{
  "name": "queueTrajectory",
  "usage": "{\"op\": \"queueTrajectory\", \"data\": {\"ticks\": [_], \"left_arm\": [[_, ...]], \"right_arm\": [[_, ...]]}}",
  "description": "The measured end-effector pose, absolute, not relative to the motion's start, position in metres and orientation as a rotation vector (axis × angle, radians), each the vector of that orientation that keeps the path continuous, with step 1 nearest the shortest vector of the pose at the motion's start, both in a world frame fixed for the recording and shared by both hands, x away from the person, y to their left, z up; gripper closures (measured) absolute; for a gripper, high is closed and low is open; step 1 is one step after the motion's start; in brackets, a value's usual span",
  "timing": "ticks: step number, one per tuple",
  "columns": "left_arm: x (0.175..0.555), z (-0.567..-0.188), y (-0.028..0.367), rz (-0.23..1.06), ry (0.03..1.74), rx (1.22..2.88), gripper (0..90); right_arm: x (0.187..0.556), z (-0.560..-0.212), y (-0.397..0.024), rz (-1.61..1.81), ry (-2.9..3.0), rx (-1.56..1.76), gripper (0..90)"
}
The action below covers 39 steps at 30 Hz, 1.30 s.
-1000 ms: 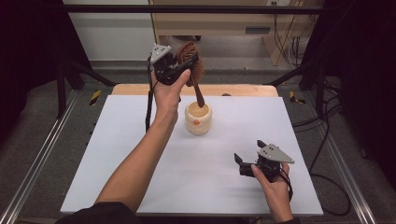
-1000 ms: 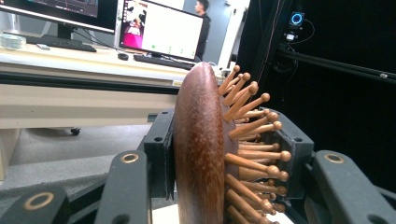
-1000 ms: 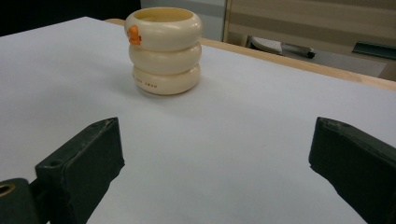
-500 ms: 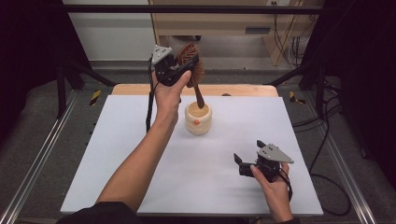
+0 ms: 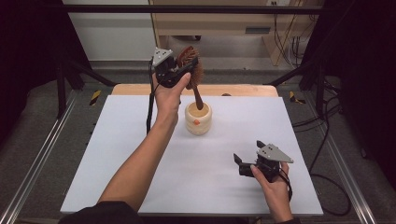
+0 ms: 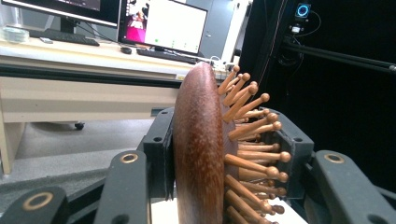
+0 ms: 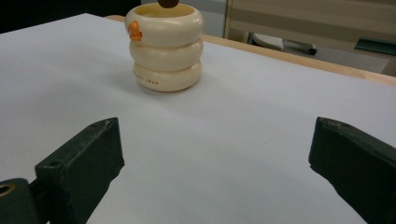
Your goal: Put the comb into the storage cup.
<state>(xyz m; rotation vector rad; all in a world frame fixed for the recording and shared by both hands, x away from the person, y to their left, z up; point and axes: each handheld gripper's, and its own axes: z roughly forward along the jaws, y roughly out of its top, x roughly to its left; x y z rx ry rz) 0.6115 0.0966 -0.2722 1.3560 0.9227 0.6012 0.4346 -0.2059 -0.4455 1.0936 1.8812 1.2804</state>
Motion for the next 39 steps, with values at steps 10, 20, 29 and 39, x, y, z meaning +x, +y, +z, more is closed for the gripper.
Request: {"op": "queueTrajectory", "data": {"ticks": [10,20,29,39], "left_arm": [[0.613,-0.280,0.094,0.598,0.928,1.369,50.0],[0.614,-0.287,0.091,0.593,0.927,1.387,50.0],[0.615,-0.296,0.089,0.587,0.938,1.399,49.9],[0.616,-0.302,0.086,0.580,0.938,1.413,50.0]], "right_arm": [[0.435,-0.446,-0.206,1.280,1.884,1.097,3.6],[0.435,-0.446,-0.205,1.279,1.890,1.090,3.6],[0.435,-0.446,-0.205,1.277,1.887,1.100,3.6],[0.435,-0.446,-0.206,1.280,1.884,1.099,3.6]]}}
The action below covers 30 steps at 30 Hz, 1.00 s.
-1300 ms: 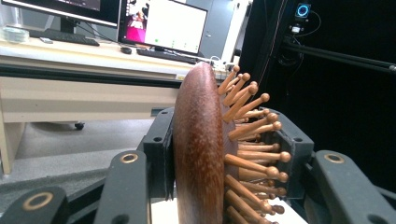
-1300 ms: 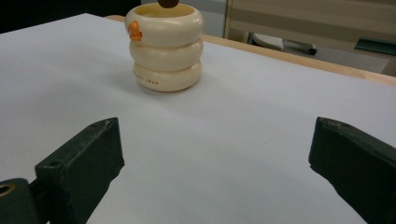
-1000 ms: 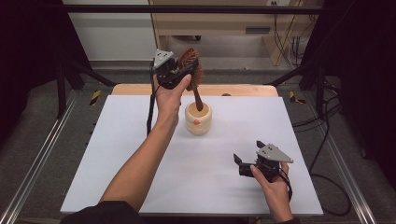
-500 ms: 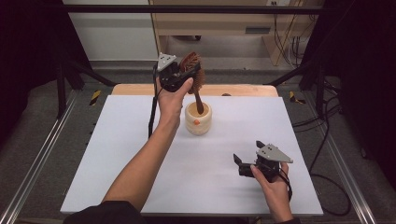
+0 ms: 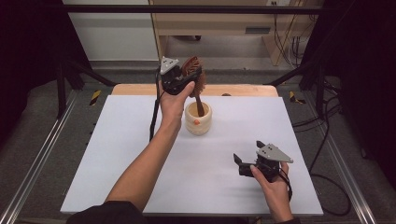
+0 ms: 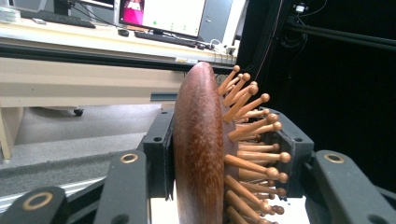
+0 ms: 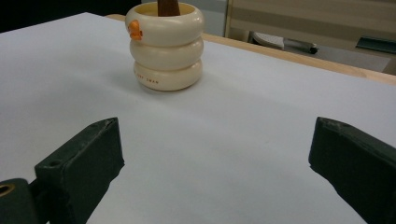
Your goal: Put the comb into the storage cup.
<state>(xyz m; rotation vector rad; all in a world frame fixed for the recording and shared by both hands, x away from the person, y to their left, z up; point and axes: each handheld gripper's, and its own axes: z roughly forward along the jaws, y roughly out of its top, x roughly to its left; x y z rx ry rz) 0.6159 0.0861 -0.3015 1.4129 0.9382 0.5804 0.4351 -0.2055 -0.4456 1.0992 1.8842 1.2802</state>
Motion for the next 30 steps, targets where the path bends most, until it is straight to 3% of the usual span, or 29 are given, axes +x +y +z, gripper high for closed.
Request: {"op": "queueTrajectory", "data": {"ticks": [30], "left_arm": [[0.617,-0.321,0.079,0.565,0.942,1.444,50.0]], "right_arm": [[0.435,-0.445,-0.206,1.288,1.881,1.104,3.4]]}}
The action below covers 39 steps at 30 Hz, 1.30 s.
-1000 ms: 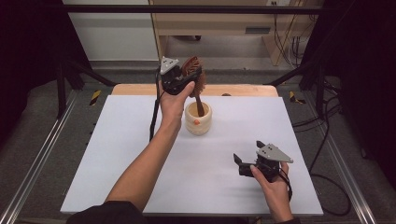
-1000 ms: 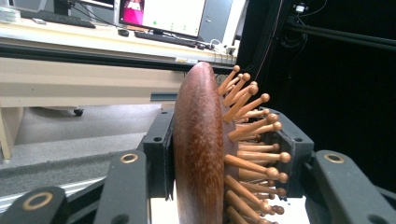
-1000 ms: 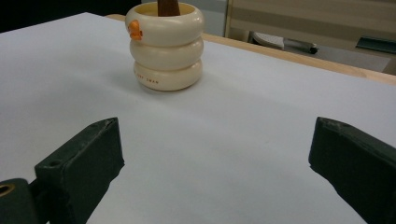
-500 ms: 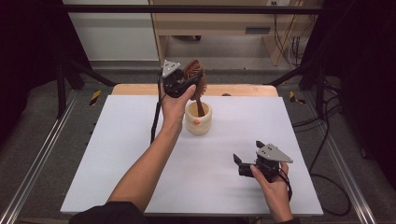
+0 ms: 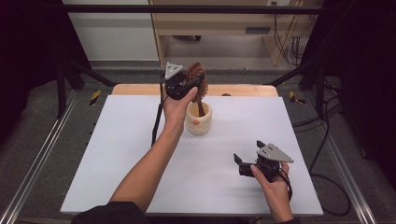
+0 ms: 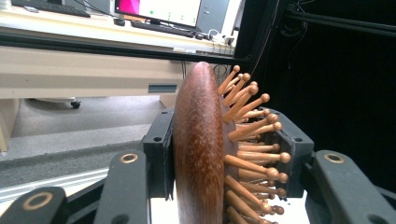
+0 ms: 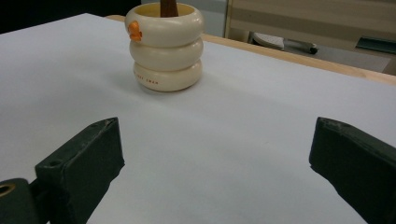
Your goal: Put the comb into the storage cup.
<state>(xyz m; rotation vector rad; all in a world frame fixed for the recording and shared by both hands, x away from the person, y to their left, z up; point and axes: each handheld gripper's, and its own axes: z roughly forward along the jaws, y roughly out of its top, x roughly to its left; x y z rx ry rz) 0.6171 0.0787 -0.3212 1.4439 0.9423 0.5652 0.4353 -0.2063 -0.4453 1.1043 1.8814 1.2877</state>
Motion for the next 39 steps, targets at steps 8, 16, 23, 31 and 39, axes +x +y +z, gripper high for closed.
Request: {"op": "queueTrajectory", "data": {"ticks": [8,16,23,31,39], "left_arm": [[0.618,-0.325,0.079,0.559,0.949,1.444,50.0],[0.619,-0.328,0.080,0.552,0.957,1.443,50.0],[0.619,-0.329,0.081,0.550,0.961,1.436,50.0],[0.618,-0.331,0.083,0.548,0.962,1.437,50.0],[0.617,-0.334,0.082,0.542,0.968,1.435,49.9]], "right_arm": [[0.435,-0.445,-0.206,1.286,1.888,1.092,3.4],[0.435,-0.446,-0.204,1.282,1.893,1.098,3.7],[0.435,-0.446,-0.204,1.288,1.894,1.095,3.6],[0.435,-0.446,-0.204,1.287,1.893,1.100,3.2],[0.435,-0.447,-0.203,1.281,1.897,1.092,3.4]]}}
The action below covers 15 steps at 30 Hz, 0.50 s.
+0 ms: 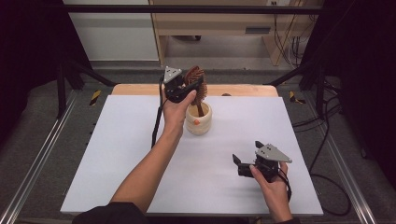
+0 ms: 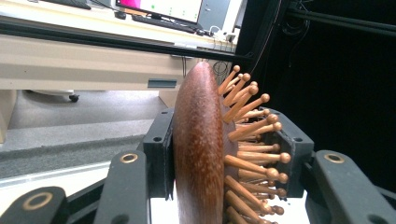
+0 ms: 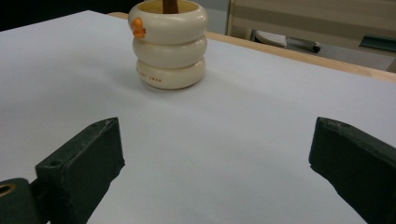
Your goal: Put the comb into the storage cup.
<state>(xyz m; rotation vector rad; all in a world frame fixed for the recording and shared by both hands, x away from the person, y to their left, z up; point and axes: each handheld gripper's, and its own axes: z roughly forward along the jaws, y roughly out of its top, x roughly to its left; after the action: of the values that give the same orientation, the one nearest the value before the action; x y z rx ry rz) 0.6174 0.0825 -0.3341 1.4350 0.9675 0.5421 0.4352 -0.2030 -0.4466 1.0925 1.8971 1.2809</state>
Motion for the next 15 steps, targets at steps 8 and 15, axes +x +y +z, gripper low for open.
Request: {"op": "queueTrajectory", "data": {"ticks": [8,15], "left_arm": [[0.6161,-0.3357,0.0835,0.538,0.970,1.437,50.0],[0.6151,-0.3386,0.0848,0.532,0.976,1.435,50.0]], "right_arm": [[0.4353,-0.4471,-0.2015,1.283,1.900,1.099,3.4],[0.4353,-0.4476,-0.2009,1.283,1.906,1.101,3.5]]}}
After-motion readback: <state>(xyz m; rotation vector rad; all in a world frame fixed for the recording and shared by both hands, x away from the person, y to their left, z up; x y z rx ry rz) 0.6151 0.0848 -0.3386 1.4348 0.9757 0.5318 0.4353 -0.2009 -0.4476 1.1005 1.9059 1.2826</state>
